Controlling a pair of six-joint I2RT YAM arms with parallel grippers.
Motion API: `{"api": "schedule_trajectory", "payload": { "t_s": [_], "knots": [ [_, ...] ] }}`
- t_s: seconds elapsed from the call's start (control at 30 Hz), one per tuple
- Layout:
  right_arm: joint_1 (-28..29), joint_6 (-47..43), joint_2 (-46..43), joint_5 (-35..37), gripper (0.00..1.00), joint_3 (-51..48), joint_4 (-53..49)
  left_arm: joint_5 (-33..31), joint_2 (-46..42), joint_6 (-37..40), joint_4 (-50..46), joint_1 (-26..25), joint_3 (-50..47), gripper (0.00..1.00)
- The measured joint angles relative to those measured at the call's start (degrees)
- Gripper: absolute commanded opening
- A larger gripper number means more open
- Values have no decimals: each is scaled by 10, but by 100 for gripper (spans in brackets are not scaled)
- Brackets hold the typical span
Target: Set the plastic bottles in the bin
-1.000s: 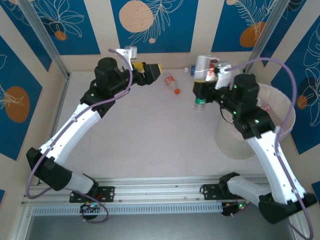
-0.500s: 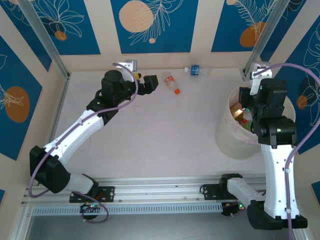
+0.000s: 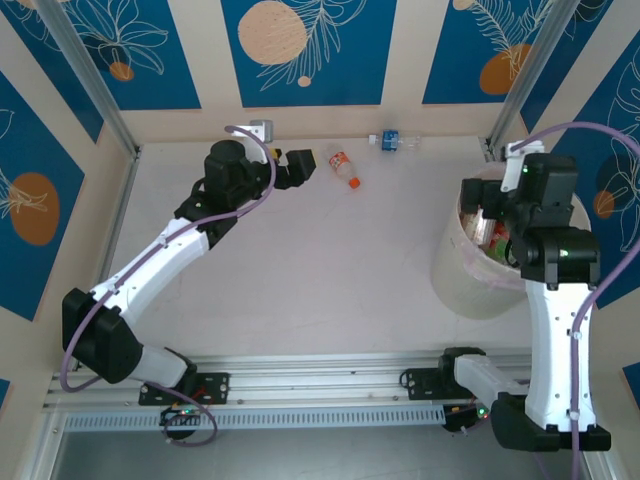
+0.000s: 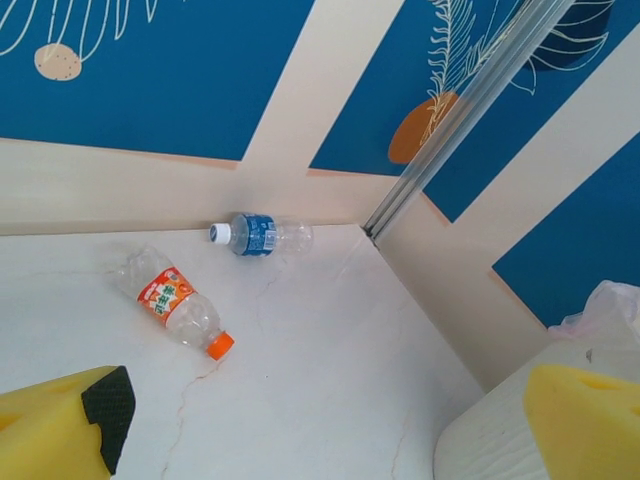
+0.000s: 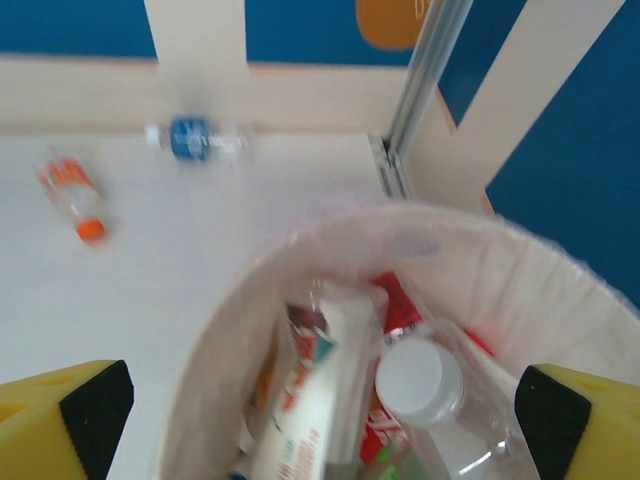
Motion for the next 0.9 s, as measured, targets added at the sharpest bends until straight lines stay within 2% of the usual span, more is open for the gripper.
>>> {"api": "schedule_trajectory", "payload": {
  "t_s": [0.23, 0.5, 0.7, 0.9],
  "knots": [
    [-36, 82, 50, -77, 95, 17, 8, 0, 14, -9, -3, 7, -3, 100],
    [-46, 132, 102, -150, 95, -110, 75, 0, 58, -27, -9, 14, -3, 100],
    [-45, 148, 104, -164, 95, -107, 94, 13, 109, -57, -13, 17, -3, 100],
    [-32, 172, 65, -202, 96, -76, 77, 31, 144, -78, -38, 18, 18, 100]
  ]
}}
